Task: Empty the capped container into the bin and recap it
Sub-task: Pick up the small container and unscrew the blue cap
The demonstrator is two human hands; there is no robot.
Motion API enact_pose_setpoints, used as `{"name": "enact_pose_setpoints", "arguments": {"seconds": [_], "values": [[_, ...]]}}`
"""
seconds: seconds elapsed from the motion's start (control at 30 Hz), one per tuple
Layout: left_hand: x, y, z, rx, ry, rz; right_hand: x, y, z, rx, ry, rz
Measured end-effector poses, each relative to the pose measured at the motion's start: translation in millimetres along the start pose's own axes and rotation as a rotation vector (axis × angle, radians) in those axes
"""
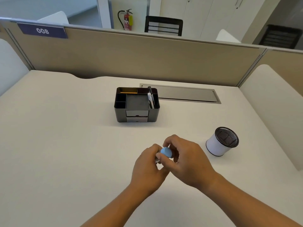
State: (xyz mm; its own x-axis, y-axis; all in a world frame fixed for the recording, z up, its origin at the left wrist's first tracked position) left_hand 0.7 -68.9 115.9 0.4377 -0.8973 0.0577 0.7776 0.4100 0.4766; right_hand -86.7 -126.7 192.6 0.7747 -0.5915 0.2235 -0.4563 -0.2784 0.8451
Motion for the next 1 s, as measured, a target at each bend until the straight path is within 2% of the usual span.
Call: {"name": "enact_pose_setpoints", "arguments": {"seconds": [0.07,0.2,0.33,0.47,0.73,0.9,1.0], "values": [[4,2,6,-0.033,0.027,0.008,2,9,-10,-0.035,0.018,0.049],[12,9,15,0.062,0.033,0.058,3,19,-21,-0.074,0.015,0.131],[19,-7,29,-0.115,-0.004,-0.062,4,34,-26,-0.053,0.05,0.184],[25,-23,51,-0.173,-0.062,-0.186,5,52,-19,0.033,0.126,0.175],[26,-45,71,-0.271,-0.038,-0.27,6,63,0,0.069,0.251,0.087],[24,-54,72,-0.193,-0.004,-0.224,2,63,8,0.034,0.301,0.021],[29,-49,68,-0.008,0.069,-0.065,5,69,20,-0.149,0.201,0.049]]}}
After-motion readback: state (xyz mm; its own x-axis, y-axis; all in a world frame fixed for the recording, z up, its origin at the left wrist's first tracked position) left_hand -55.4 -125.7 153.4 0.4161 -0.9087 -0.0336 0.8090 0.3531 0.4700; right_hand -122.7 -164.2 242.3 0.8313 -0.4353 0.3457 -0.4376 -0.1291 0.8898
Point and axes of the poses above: each hand's wrist, its own x-axis towards the middle knuckle, its own y-axis out of the back of the hand, z = x × y, the point moved 9 cm from there along x, towards the middle knuckle, and after that the axes turned 2 degrees about -z, right-handed, at the moved point
